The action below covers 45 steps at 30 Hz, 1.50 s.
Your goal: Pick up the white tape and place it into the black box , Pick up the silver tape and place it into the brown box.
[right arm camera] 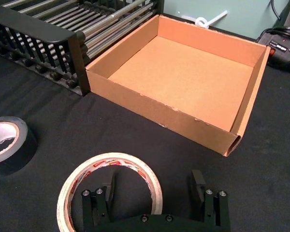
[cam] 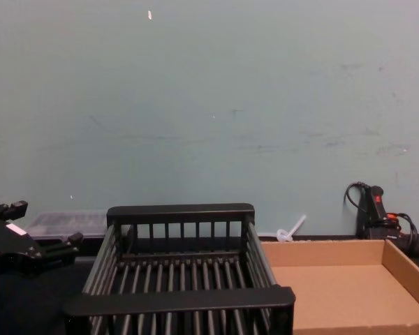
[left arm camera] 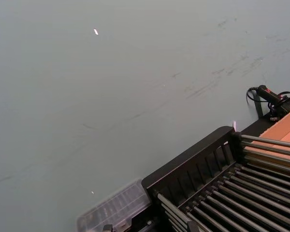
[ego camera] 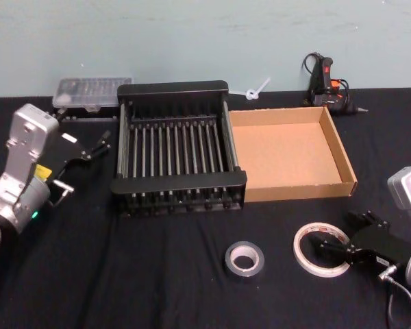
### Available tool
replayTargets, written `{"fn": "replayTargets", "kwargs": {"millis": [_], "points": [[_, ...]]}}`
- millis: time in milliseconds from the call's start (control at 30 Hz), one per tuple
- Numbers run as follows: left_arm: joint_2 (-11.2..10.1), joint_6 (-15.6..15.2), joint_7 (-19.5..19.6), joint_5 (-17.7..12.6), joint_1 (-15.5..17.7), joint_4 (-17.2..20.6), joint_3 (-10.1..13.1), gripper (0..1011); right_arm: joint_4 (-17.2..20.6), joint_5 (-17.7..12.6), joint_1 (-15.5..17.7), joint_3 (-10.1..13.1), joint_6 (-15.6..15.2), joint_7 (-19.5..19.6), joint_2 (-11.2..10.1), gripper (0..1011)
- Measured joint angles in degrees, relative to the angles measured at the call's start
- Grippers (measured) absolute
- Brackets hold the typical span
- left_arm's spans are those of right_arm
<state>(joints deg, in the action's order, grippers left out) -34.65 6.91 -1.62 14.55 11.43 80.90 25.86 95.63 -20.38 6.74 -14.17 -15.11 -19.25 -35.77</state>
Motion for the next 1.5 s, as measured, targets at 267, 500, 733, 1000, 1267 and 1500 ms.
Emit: {"fn": "replayTargets", "kwargs": {"millis": [267, 500, 733, 1000, 1267, 1500], "points": [[0.0, 0.0, 0.0, 0.0, 0.0, 0.0, 0.0, 1001, -0.4, 0.2, 0.0, 0.6, -0.8, -0.8, 0.7, 1002], [0.0, 0.0, 0.0, 0.0, 0.0, 0.0, 0.0, 1001, -0.8, 0.5, -0.1, 0.8, -1.2, -1.2, 1.1, 1002], [0.0, 0.0, 0.0, 0.0, 0.0, 0.0, 0.0, 1001, -1.0, 0.9, -0.2, 0.8, -1.5, -1.3, 1.3, 1002], [0.0, 0.0, 0.0, 0.0, 0.0, 0.0, 0.0, 1001, -1.1, 1.1, -0.3, 0.9, -1.6, -1.3, 1.4, 1002], [0.0, 0.0, 0.0, 0.0, 0.0, 0.0, 0.0, 1001, -1.1, 1.0, -0.3, 0.9, -1.6, -1.3, 1.4, 1002], [0.0, 0.0, 0.0, 0.0, 0.0, 0.0, 0.0, 1001, -1.1, 1.0, -0.3, 0.9, -1.6, -1.3, 1.4, 1002]]}}
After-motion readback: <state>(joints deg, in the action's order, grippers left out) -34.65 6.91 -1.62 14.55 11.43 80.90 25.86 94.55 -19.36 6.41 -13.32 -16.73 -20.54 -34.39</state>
